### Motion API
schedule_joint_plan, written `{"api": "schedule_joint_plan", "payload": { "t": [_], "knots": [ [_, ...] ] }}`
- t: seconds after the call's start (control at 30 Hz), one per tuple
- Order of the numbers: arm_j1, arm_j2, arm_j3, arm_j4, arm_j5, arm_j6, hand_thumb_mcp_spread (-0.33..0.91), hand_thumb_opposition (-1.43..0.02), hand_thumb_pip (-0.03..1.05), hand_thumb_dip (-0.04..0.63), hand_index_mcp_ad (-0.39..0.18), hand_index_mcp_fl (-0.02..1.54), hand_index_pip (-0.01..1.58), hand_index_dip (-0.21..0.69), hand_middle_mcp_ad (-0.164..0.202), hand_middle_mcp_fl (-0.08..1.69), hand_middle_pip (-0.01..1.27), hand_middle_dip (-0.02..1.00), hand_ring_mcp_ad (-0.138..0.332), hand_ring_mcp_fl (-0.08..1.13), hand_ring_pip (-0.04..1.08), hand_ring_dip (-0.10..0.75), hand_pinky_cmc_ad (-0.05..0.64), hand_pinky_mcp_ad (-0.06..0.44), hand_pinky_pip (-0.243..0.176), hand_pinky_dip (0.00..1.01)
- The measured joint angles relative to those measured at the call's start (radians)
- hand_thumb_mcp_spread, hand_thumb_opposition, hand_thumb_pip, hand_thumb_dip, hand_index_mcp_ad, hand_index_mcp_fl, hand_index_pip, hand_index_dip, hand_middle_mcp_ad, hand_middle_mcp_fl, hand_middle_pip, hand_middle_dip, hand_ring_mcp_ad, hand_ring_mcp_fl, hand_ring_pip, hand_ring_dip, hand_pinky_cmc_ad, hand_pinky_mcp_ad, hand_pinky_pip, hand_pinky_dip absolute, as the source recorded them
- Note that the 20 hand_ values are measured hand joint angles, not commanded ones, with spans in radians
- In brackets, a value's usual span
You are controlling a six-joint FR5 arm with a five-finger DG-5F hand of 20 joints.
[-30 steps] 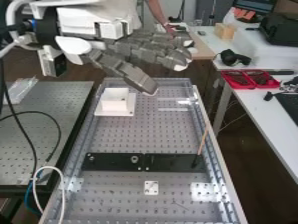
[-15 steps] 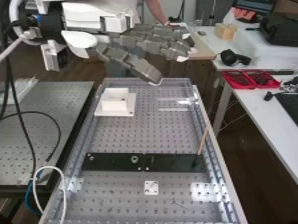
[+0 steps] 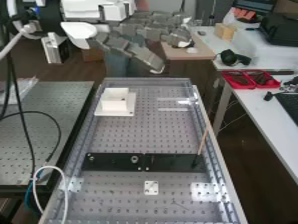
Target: Grab the larger nut and place it in the white container
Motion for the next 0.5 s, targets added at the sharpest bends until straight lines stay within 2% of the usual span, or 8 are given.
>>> {"api": "schedule_joint_plan", "payload": {
  "t": [0.5],
  "knots": [
    [-0.003,-0.005,0.011,-0.003,-0.022,0.003,0.03,-0.79,0.65,0.080,-0.113,0.05,0.12,-0.175,0.077,0.04,0.13,0.22,0.164,0.01,0.09,0.096,0.494,0.360,-0.122,0.42]
  ]
}}
